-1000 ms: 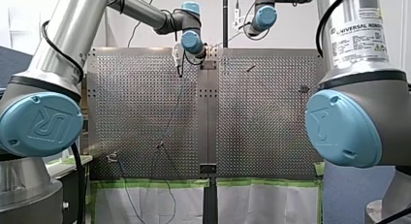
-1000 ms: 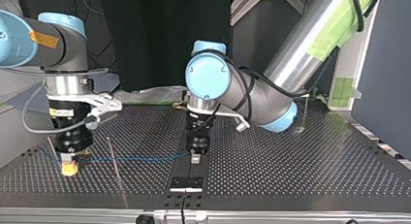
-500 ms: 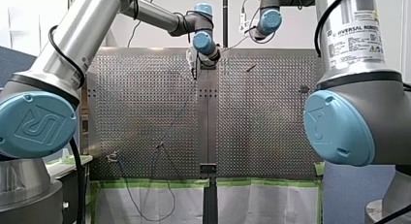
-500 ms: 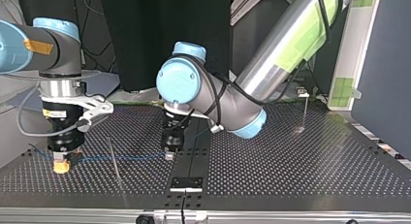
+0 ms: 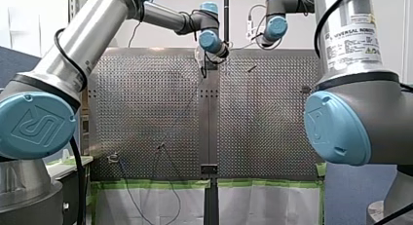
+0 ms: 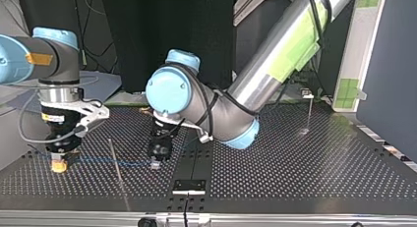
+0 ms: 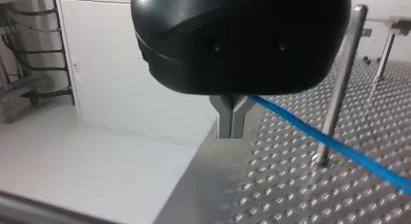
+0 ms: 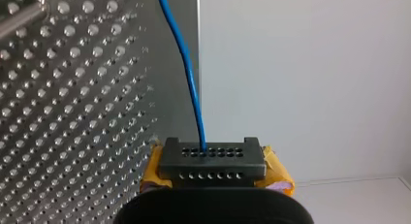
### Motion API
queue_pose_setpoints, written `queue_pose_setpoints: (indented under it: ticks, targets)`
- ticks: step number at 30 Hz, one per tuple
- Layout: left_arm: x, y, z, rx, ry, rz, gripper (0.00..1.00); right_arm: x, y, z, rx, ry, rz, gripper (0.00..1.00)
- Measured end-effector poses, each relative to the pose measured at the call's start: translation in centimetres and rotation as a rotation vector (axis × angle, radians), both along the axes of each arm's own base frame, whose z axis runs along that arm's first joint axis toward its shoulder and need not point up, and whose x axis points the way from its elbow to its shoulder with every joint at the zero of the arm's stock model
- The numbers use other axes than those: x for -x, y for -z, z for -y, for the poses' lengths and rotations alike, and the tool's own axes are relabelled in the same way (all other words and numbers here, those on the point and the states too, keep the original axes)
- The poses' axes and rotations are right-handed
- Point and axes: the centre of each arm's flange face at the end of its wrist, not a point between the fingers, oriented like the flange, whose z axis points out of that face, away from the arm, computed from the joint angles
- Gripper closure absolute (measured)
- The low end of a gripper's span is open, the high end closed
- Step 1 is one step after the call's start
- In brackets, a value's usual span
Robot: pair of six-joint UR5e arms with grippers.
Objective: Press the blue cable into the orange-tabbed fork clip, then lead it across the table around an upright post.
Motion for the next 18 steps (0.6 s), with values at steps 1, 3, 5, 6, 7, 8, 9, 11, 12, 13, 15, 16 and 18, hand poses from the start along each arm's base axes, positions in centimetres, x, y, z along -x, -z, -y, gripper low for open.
queue_pose_setpoints:
  ticks: [1,3,5,6,7,8,9,11,12,13,15,16,18]
  targets:
    - [-0.1,0.2,0.3,-0.002,0.006,-0.006,1.0,0.2,0.1,0.2,-0.001,0.003,0.0,1.0]
    - [-0.3,0.8,0.9,-0.007,0.016,-0.014,1.0,0.6,0.3,0.5,-0.004,0.01,0.0,1.0]
    - [-0.7,1.3,1.5,-0.008,0.024,-0.019,1.0,0.9,0.4,0.8,-0.006,0.014,0.0,1.0]
    - [-0.9,1.5,1.7,-0.007,0.027,-0.02,1.0,1.0,0.5,1.0,-0.008,0.014,-0.001,1.0]
    - [-1.1,1.7,1.9,-0.007,0.031,-0.021,1.0,1.2,0.6,1.2,-0.009,0.014,-0.001,1.0]
    - [-1.4,2.0,2.2,-0.005,0.036,-0.022,1.0,1.2,0.8,1.4,-0.011,0.012,-0.003,1.0]
    - [-1.6,2.2,2.4,-0.003,0.04,-0.023,1.0,1.3,1.0,1.6,-0.015,0.011,-0.004,1.0]
    - [-2.1,2.7,3.0,0.0,0.048,-0.025,1.0,1.5,1.5,2.0,-0.022,0.01,-0.007,1.0]
    - [-2.3,2.9,3.2,0.002,0.052,-0.026,1.0,1.6,1.8,2.3,-0.027,0.011,-0.009,1.0]
    - [-2.4,3.1,3.4,0.004,0.055,-0.027,1.0,1.7,2.0,2.5,-0.029,0.012,-0.01,1.0]
    - [-2.8,3.4,3.9,0.01,0.062,-0.027,1.0,2.0,2.3,2.8,-0.033,0.017,-0.011,1.0]
    - [-2.9,3.4,4.1,0.013,0.064,-0.025,1.0,2.1,2.3,2.9,-0.034,0.019,-0.011,1.0]
    - [-3.1,3.3,4.4,0.023,0.069,-0.02,1.0,2.5,2.4,3.2,-0.037,0.023,-0.008,1.0]
